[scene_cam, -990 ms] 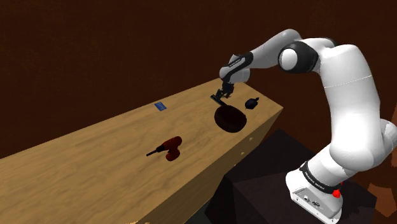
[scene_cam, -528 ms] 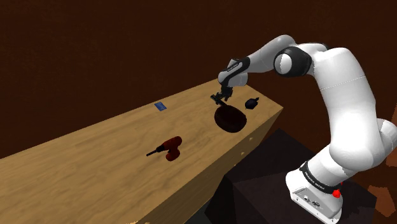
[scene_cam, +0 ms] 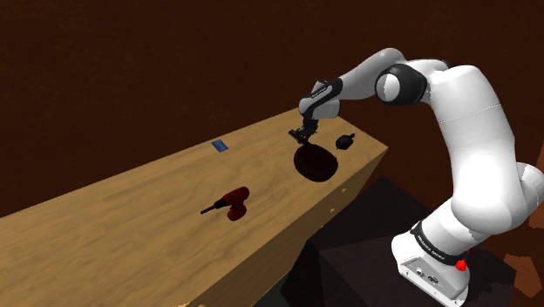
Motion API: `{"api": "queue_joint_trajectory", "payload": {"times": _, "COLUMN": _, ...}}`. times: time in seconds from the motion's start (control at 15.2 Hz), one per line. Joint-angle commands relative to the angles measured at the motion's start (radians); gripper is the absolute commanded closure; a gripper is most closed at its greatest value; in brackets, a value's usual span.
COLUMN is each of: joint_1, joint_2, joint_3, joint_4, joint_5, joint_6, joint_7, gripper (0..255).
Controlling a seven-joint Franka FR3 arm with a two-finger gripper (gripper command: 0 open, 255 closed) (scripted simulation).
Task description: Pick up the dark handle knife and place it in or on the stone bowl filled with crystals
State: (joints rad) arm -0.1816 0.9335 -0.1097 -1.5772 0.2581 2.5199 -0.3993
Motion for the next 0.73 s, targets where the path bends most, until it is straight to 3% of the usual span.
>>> {"api": "queue_joint_trajectory", "payload": {"times": 0.0, "joint_1": 0.0, "joint_2": 0.001, "joint_3": 0.0, "joint_4": 0.0, "joint_5": 0.0, "joint_6": 0.0, "joint_7": 0.0, "gripper": 255}}
{"api": "queue_joint_trajectory", "payload": {"times": 0.66, "joint_1": 0.005, "joint_2": -0.046, "joint_3": -0.007, "joint_4": -0.024, "joint_5": -0.005, "joint_6": -0.023, "joint_7": 0.004, "gripper": 255}}
